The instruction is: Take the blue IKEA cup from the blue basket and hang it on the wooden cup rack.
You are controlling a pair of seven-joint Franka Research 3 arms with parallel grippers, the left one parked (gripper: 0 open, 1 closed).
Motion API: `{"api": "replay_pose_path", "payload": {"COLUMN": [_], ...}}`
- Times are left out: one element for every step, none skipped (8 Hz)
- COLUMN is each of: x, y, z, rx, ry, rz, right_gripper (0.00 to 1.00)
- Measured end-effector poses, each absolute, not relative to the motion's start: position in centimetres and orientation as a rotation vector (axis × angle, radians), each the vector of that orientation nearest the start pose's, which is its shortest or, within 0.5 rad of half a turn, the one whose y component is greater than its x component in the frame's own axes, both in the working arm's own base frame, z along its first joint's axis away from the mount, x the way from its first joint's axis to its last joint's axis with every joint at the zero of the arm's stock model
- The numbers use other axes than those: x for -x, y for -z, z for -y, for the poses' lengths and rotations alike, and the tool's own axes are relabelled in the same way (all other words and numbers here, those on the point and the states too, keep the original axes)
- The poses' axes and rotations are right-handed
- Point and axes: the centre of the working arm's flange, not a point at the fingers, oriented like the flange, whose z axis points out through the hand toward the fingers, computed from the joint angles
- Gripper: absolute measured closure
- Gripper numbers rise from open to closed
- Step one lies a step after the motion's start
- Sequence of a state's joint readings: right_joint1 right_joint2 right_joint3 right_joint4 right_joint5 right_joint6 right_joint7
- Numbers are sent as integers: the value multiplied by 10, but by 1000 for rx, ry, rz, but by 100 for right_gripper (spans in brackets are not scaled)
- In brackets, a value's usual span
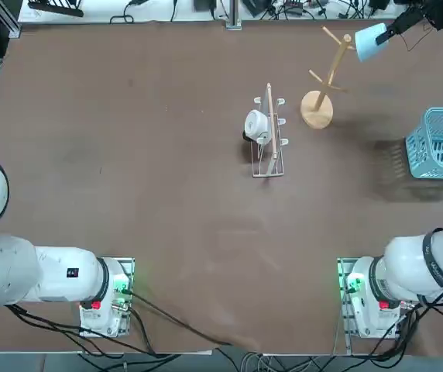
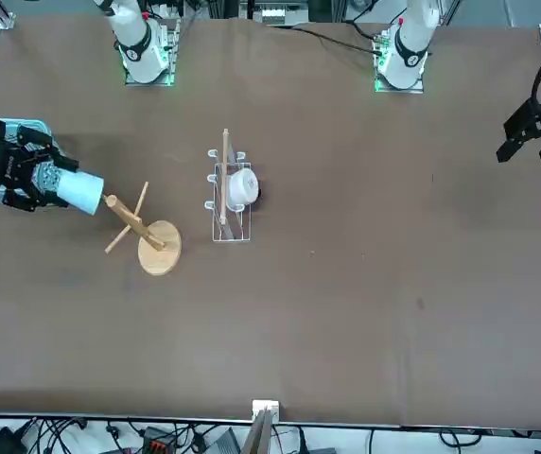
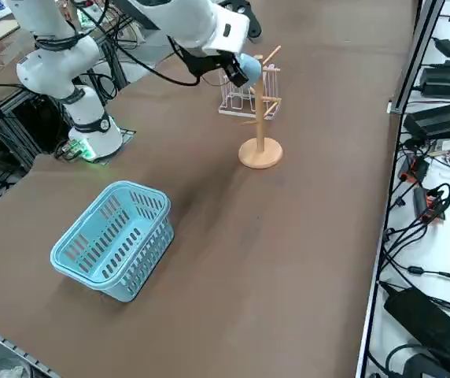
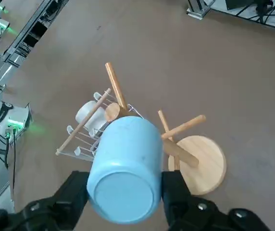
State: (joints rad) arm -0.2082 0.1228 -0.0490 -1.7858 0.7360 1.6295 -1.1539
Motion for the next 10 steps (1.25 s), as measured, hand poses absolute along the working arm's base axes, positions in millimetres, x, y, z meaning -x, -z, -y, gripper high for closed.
{"api": "replay_pose_path", "payload": {"x": [-574,-574,-575,-575,-575,-575,-575,-575,-577,-578], "y": [-483,-483,-483,-482,-483,-483,-483,-485,-491,-498], "z": [76,74,73,72,73,73,73,73,74,75], "rx": [2239,2240,2241,2242,2242,2243,2244,2245,2248,2254], "ry": [332,333,334,335,336,336,338,343,356,371], "rz": [876,879,880,881,880,880,880,883,890,893], "right_gripper": [15,15,15,13,9,3,0,1,0,0]}}
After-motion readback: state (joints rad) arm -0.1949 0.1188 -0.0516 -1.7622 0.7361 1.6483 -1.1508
